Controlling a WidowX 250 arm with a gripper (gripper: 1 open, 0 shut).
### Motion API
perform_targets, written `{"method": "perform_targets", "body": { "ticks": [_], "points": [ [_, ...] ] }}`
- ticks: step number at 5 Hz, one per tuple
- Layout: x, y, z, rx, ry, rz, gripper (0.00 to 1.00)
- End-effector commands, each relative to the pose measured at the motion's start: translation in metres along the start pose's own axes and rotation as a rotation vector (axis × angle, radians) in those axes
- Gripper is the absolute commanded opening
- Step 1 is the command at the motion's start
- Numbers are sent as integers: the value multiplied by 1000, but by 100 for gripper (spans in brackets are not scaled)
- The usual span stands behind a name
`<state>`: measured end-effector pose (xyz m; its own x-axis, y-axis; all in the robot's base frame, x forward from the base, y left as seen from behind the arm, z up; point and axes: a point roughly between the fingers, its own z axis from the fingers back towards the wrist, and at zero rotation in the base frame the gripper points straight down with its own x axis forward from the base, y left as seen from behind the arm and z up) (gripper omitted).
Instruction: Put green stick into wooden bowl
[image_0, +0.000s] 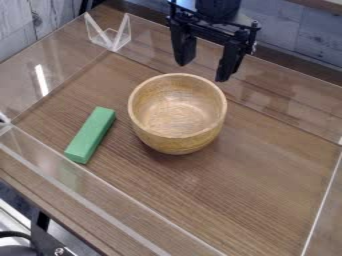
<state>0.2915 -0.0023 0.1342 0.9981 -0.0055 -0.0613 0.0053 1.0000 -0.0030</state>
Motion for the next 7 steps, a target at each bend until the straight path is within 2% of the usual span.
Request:
{"method": "perform_targets", "body": {
  "ticks": [1, 2, 3, 4, 5, 7],
  "points": [
    [-10, 11, -6, 3, 10, -12, 100],
    [-34, 34, -12, 11, 11, -46, 100],
    [-54, 62, -11, 19, -24, -88, 100],
    [-69, 88, -14, 29, -42, -121, 100],
    [-80, 109, -20, 38, -45, -131, 100],
    [-91, 123, -38, 59, -42, -125, 100]
  ]
}}
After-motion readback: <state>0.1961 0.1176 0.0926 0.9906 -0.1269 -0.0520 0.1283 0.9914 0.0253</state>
